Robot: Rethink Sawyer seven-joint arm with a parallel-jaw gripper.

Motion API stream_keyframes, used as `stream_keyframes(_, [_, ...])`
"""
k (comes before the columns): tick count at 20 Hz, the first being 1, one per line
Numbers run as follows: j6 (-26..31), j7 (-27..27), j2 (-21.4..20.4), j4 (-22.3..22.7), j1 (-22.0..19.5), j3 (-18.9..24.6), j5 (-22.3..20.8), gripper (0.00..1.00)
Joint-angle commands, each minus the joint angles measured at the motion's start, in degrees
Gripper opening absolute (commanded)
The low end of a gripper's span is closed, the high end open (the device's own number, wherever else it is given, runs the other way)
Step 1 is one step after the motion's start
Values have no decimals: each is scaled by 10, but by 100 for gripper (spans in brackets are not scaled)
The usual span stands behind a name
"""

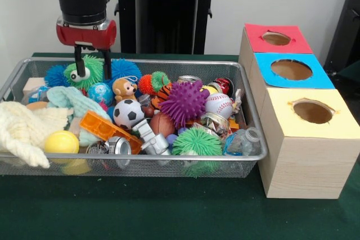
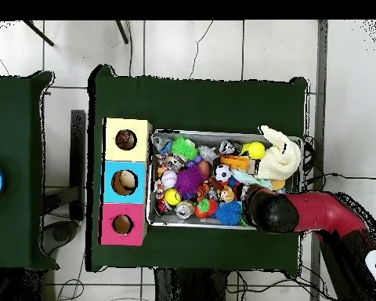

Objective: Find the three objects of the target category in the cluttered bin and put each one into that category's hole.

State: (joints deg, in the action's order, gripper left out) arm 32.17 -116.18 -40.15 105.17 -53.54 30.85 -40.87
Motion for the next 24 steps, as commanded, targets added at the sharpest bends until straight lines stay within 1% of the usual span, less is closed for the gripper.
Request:
stream_keyframes(1, [58,86,1,-11,-11,14,15,100])
stream_keyframes(6, [57,105,4,-17,-22,16,9,100])
stream_keyframes(11, [68,122,11,-31,-30,24,10,100])
stream_keyframes(16, [67,123,18,-44,-30,24,5,100])
stream_keyframes(21, [47,109,43,-59,-19,16,-15,100])
stream_keyframes(24, [28,93,72,-76,-4,1,-37,100])
